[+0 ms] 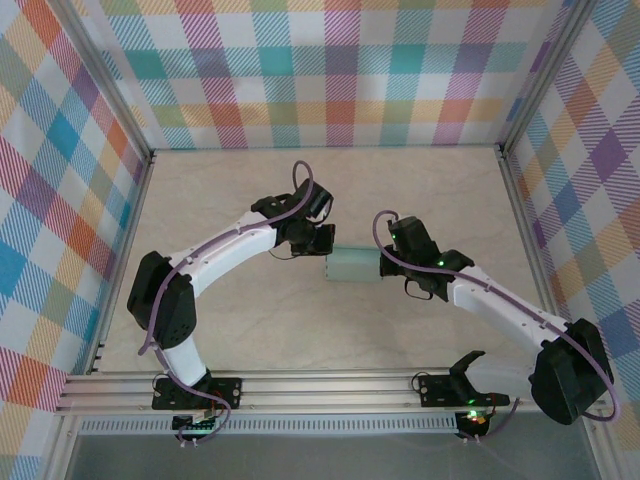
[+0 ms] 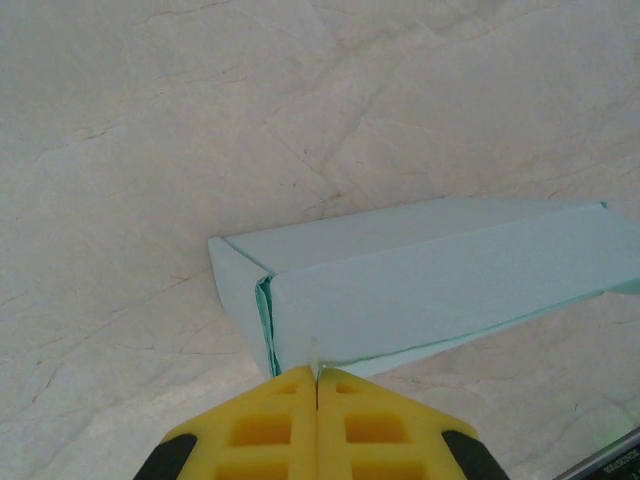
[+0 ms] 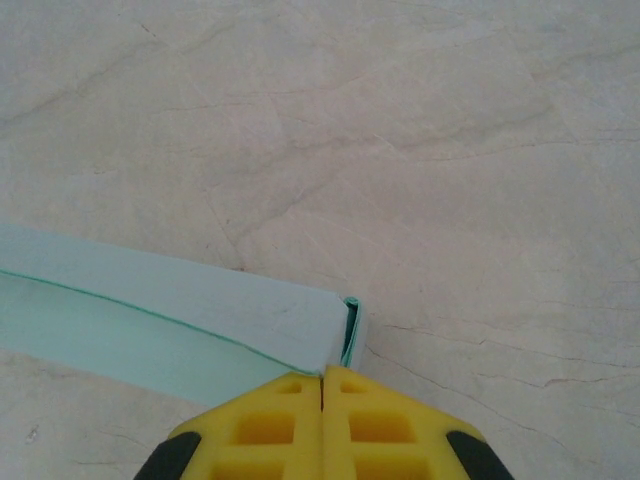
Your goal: Fold the paper box
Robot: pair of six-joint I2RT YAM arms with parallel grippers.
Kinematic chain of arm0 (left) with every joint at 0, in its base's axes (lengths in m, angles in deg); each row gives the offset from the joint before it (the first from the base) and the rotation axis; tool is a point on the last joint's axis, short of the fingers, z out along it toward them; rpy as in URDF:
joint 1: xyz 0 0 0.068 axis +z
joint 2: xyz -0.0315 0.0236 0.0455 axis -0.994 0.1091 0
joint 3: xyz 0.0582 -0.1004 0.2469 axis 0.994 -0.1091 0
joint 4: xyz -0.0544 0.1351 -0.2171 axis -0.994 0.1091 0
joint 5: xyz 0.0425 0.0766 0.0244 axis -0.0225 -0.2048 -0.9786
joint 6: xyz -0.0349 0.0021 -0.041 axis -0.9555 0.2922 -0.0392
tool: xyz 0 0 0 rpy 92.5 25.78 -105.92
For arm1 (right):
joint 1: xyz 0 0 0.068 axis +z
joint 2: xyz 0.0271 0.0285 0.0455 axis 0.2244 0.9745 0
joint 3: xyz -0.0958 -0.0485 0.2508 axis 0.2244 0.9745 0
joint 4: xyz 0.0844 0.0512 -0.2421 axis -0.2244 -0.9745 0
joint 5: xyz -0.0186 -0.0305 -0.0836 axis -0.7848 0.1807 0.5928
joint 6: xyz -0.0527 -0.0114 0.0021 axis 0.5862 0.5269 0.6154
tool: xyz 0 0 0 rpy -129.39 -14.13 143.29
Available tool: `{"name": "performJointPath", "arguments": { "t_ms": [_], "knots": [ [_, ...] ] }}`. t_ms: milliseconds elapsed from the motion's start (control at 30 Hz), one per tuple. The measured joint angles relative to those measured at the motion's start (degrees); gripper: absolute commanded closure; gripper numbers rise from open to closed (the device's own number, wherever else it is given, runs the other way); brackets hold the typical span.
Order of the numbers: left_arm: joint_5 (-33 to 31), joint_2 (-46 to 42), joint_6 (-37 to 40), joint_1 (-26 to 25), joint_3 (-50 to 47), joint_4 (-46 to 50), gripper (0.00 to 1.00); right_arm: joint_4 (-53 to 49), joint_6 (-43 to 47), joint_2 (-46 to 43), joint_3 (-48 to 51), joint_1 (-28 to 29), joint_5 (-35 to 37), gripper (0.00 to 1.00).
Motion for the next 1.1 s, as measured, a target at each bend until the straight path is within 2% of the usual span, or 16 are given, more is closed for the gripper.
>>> {"name": "performJointPath", "arguments": {
  "t_ms": [200,633,833,1000,1100],
  "knots": [
    [0.0,-0.4,1.9,0.0,-2.7,-2.8,1.00,0.3,-0.2,-0.5,0.9,0.2,0.0,1.00],
    [0.2,-5.8,4.7,-0.5,-15.0,-15.7,1.00,4.4,-0.4,-3.0,5.4,0.8,-0.8,0.98],
    [-0.2,-5.8,5.5,-0.7,-15.9,-17.2,1.00,4.0,0.1,-4.5,5.8,1.1,-2.5,0.68],
    [-0.5,-5.7,5.9,-1.0,-15.9,-17.2,1.00,4.9,1.8,-9.3,6.8,1.6,-4.2,0.40],
    [-0.5,-5.7,5.9,-1.1,-15.9,-17.3,1.00,6.7,1.5,-10.3,6.8,1.6,-3.4,0.37]
  ]
}}
